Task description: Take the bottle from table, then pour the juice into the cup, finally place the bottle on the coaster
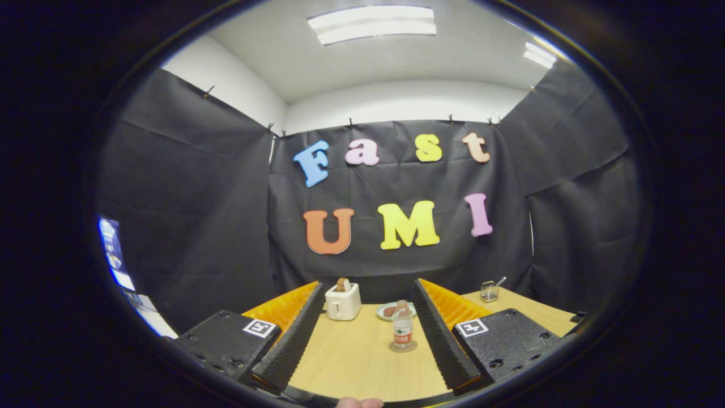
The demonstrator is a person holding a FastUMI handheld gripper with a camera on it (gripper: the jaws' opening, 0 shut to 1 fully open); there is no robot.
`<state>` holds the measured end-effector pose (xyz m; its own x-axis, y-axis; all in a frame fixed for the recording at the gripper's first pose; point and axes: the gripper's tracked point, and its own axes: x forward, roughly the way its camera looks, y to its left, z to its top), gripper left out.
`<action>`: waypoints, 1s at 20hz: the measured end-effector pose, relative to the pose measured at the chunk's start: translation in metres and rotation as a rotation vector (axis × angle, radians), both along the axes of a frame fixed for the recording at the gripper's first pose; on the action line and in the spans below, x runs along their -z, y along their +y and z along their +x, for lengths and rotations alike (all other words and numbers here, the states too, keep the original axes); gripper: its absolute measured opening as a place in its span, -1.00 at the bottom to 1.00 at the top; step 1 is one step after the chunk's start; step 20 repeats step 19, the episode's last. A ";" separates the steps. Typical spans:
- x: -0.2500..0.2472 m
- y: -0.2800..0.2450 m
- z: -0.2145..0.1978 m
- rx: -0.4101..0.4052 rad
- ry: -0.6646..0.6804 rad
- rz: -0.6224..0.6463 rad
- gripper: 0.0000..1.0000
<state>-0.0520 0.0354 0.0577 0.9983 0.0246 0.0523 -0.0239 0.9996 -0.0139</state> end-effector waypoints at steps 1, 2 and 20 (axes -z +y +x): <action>0.001 0.000 0.000 -0.002 0.003 0.002 0.99; 0.002 0.001 -0.001 -0.006 0.007 0.003 0.99; -0.007 0.023 -0.008 -0.035 0.003 -0.016 0.99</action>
